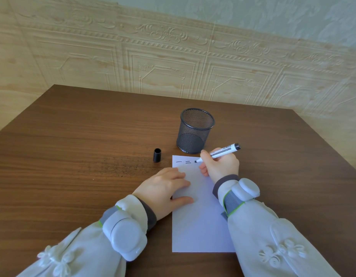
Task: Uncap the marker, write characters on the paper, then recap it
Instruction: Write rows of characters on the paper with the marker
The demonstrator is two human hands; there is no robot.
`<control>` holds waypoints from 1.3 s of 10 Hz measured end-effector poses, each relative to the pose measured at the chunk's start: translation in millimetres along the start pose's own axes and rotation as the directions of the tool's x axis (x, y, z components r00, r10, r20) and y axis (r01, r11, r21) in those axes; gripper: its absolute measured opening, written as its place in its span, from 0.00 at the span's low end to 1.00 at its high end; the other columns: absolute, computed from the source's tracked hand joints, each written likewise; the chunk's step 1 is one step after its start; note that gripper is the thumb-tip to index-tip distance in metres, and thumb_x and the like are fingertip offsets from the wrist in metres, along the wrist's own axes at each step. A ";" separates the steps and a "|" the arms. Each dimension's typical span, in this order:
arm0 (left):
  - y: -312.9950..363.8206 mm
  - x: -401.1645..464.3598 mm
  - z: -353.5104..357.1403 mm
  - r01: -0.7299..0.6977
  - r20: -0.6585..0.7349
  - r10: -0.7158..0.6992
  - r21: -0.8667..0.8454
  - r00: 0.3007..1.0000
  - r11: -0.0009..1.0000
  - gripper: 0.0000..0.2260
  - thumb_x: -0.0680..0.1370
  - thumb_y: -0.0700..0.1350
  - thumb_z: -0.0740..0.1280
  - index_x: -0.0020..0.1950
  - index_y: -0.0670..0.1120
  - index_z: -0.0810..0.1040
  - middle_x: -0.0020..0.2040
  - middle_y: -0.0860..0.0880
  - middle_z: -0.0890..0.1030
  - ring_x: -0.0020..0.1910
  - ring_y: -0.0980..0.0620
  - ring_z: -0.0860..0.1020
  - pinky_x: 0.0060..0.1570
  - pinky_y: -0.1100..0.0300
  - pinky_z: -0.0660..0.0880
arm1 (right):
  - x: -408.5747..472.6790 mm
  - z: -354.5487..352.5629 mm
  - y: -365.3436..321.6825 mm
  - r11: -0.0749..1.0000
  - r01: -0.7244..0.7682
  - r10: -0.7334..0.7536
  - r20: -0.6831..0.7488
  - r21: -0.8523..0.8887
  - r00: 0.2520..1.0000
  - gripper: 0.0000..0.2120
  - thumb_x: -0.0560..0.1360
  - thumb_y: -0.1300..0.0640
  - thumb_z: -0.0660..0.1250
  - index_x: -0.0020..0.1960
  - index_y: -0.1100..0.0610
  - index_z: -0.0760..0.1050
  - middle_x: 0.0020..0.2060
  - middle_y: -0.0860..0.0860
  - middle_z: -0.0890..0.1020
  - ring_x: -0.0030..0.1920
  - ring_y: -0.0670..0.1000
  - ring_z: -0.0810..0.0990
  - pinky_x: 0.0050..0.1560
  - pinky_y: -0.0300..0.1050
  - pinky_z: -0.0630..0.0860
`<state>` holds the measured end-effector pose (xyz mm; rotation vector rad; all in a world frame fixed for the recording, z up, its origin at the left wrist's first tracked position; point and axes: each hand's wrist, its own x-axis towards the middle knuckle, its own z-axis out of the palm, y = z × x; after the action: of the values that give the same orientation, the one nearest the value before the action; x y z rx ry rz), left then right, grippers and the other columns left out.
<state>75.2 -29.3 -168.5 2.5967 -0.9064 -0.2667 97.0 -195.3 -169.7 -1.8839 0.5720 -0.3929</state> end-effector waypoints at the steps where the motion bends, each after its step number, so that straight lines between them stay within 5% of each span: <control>1: -1.0 -0.2 1.2 -0.010 -0.013 0.010 -0.005 1.000 1.000 0.23 0.76 0.61 0.59 0.70 0.57 0.67 0.73 0.57 0.62 0.74 0.57 0.53 0.70 0.65 0.52 | -0.1 -1.4 -0.2 0.999 -0.026 0.025 -0.037 -0.034 0.999 0.13 0.71 0.58 0.67 0.29 0.59 0.77 0.20 0.50 0.78 0.16 0.43 0.73 0.21 0.32 0.72; 6: -1.9 -0.1 2.3 -0.015 -0.014 0.015 -0.005 1.000 1.000 0.23 0.76 0.61 0.59 0.69 0.57 0.67 0.73 0.56 0.63 0.74 0.56 0.54 0.71 0.61 0.53 | -1.3 -1.3 0.0 0.999 0.004 -0.003 0.017 -0.054 1.000 0.13 0.71 0.58 0.68 0.29 0.58 0.76 0.22 0.53 0.79 0.16 0.42 0.72 0.21 0.31 0.71; 9: -2.1 -0.1 2.4 -0.017 -0.017 0.016 -0.013 1.000 1.000 0.23 0.76 0.61 0.59 0.70 0.57 0.67 0.73 0.57 0.62 0.74 0.57 0.53 0.70 0.64 0.52 | 6.0 -3.7 3.6 0.988 -0.087 0.071 -0.120 -0.129 0.990 0.12 0.71 0.54 0.67 0.33 0.61 0.80 0.18 0.46 0.76 0.20 0.43 0.76 0.30 0.35 0.73; 12: -1.9 -1.4 1.1 -0.017 -0.014 0.016 -0.020 1.000 1.000 0.23 0.76 0.61 0.59 0.70 0.57 0.67 0.73 0.58 0.62 0.74 0.57 0.53 0.70 0.64 0.52 | 11.8 -10.3 -1.8 0.968 -0.103 0.113 -0.031 0.230 0.993 0.06 0.73 0.56 0.70 0.37 0.53 0.78 0.28 0.53 0.83 0.23 0.49 0.78 0.26 0.43 0.78; 13: -2.5 -1.0 -0.2 -0.011 0.001 0.011 -0.019 1.000 1.000 0.23 0.77 0.60 0.59 0.70 0.57 0.66 0.74 0.57 0.62 0.74 0.57 0.53 0.71 0.61 0.53 | 17.3 -15.9 -3.2 0.974 -0.116 0.123 -0.020 0.195 0.992 0.08 0.71 0.55 0.73 0.35 0.55 0.78 0.29 0.55 0.82 0.25 0.50 0.78 0.25 0.42 0.75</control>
<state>75.9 -26.8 -169.2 2.5740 -0.9145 -0.2726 103.8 -216.2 -160.9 -1.6511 0.6422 -0.3862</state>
